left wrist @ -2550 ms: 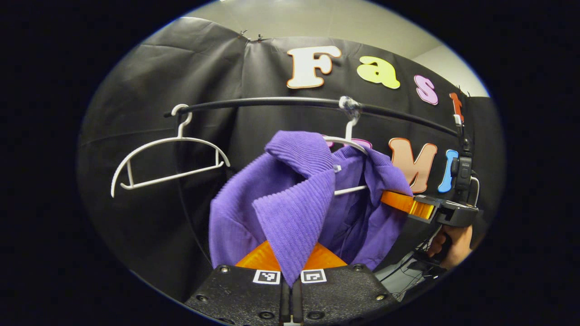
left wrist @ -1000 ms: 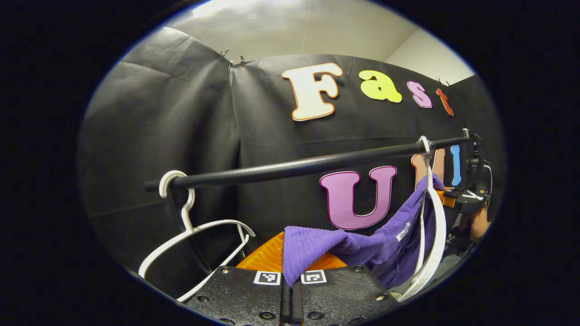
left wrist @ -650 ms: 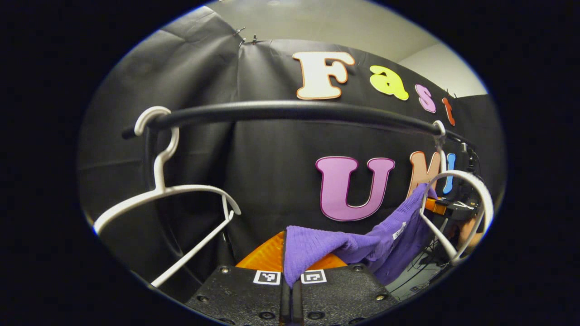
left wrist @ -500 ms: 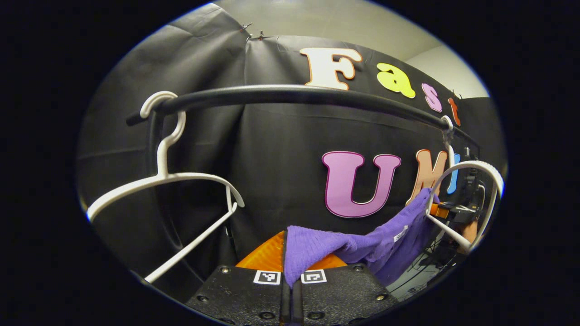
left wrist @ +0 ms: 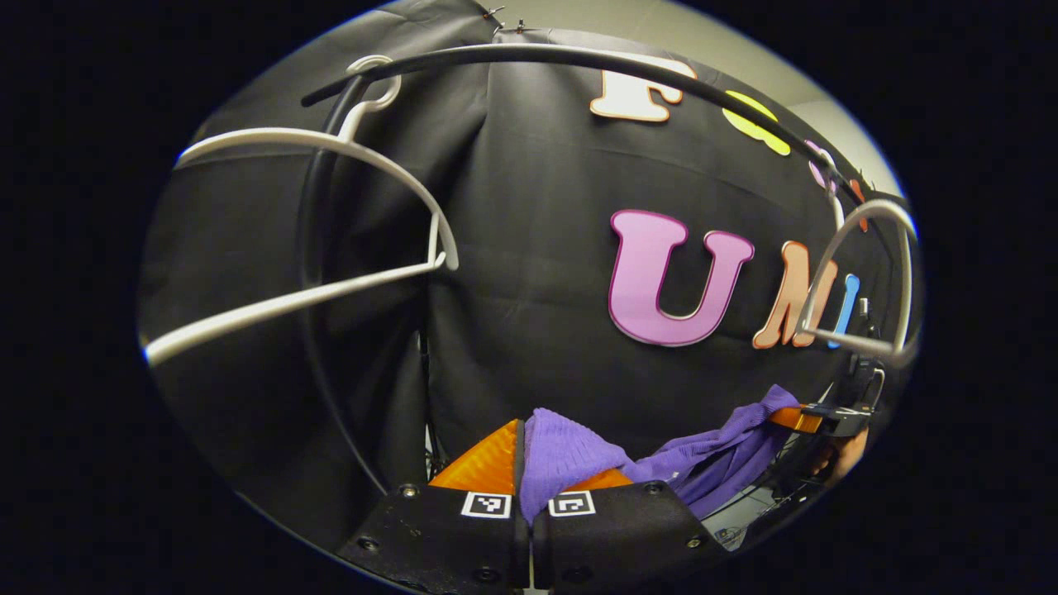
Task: Grasp the clothes on the hanger with both hands and then place them into the laundry hamper below.
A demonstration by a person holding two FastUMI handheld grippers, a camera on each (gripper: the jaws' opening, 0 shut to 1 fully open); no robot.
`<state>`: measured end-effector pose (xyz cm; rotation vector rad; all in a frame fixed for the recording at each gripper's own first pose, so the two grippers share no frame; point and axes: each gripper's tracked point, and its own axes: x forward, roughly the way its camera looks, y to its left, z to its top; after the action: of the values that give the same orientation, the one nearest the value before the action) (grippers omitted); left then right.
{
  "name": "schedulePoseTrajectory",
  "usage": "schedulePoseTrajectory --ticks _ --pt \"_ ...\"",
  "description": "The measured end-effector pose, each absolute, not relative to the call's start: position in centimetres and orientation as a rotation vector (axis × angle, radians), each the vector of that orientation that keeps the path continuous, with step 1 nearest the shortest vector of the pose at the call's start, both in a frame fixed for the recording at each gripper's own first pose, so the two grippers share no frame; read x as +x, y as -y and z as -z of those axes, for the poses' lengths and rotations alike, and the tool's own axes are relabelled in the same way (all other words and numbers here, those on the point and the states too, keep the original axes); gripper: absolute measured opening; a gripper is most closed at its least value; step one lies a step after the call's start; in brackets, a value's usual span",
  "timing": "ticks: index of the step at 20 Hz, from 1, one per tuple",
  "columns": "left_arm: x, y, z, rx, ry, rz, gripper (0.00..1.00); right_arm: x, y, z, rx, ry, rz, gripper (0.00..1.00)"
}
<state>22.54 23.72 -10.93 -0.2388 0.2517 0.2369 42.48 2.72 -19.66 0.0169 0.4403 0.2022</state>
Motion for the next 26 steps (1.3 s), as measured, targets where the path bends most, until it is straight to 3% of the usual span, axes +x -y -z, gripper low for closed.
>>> schedulePoseTrajectory --ticks 4,12,20,23,26 --pt "18.1 -21.2 12.4 -0.239 -0.309 -0.286 0.02 38.6 -2.6 20.4 0.03 -0.482 -0.251 0.04" --pt "13.5 -14.0 14.1 -0.245 -0.371 -0.262 0.02 31.9 -1.8 19.4 0.038 -0.51 -0.319 0.04" --pt "16.4 -6.4 11.7 -0.251 -0.351 -0.185 0.02 29.8 -2.6 16.3 0.103 -0.471 -0.321 0.03" --pt "18.4 -3.5 10.7 -0.203 -0.34 -0.1 0.02 29.9 -2.3 14.9 0.106 -0.441 -0.308 0.07" --pt "20.4 -1.7 10.3 -0.185 -0.327 -0.042 0.02 30.7 -1.4 14.6 0.108 -0.437 -0.272 0.03"
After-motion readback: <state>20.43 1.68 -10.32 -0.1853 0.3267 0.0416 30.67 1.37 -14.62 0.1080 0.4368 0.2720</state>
